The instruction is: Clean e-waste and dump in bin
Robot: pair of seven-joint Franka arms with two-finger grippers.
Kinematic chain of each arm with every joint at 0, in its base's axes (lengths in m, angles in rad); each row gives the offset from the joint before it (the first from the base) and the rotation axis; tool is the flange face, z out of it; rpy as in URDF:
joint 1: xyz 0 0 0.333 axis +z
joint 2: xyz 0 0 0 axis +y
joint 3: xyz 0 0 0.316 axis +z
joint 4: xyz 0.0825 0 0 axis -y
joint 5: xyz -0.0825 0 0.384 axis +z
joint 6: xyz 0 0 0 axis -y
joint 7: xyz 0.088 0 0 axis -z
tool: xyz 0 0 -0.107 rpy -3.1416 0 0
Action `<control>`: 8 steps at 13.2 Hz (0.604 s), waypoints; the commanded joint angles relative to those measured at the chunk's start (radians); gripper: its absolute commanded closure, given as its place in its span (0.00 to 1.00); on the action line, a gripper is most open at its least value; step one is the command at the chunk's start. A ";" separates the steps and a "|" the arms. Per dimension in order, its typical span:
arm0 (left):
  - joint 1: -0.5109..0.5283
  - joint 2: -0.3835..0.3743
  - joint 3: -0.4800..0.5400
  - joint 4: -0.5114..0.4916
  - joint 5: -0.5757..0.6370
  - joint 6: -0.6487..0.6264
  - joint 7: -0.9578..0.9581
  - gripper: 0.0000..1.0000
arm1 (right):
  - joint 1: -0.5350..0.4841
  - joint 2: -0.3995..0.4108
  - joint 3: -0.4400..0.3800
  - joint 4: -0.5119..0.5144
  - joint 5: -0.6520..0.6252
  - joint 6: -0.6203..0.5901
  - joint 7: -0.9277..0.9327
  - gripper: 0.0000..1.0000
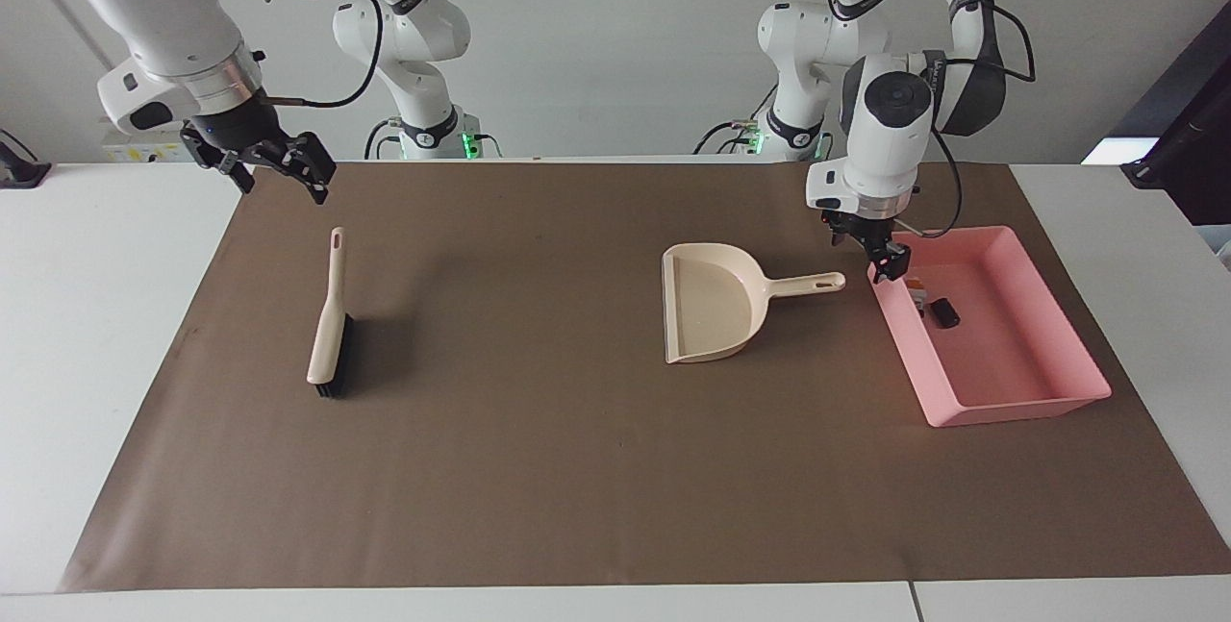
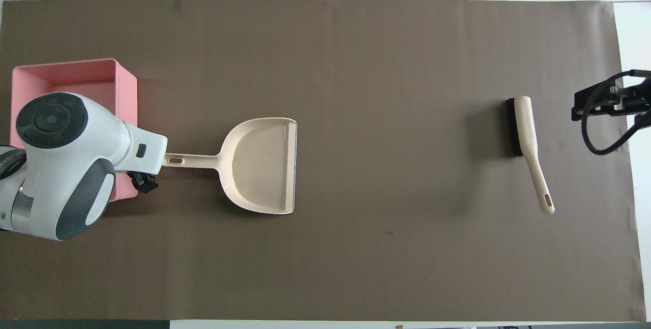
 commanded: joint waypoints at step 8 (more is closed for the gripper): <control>0.147 0.099 -0.005 0.327 -0.133 -0.234 -0.357 0.02 | -0.008 -0.028 0.003 -0.033 0.029 0.012 0.008 0.00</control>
